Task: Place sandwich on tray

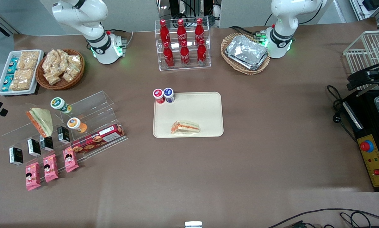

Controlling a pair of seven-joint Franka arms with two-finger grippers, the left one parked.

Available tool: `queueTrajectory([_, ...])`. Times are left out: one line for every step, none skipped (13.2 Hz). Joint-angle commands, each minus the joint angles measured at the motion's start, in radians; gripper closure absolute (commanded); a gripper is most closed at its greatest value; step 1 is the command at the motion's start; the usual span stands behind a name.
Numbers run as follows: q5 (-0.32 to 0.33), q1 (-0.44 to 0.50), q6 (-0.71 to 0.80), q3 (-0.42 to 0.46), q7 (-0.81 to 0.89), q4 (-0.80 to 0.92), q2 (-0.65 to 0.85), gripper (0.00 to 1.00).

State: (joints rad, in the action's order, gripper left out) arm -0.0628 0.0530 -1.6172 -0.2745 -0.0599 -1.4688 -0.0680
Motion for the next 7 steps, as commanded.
queueTrajectory([-0.014,0.005,0.020,-0.002,0.014,0.008,0.007,0.00])
queueTrajectory([-0.012,0.005,0.022,0.000,0.014,0.008,0.007,0.00])
queueTrajectory([-0.012,0.005,0.022,-0.002,0.014,0.008,0.007,0.00])
queueTrajectory([-0.011,0.005,0.028,-0.005,0.014,0.008,0.008,0.00])
queueTrajectory([-0.011,0.004,0.033,-0.005,0.014,0.008,0.011,0.00])
queueTrajectory([-0.011,0.002,0.036,-0.006,0.014,0.008,0.011,0.00])
queueTrajectory([-0.011,0.002,0.036,-0.006,0.014,0.008,0.013,0.00])
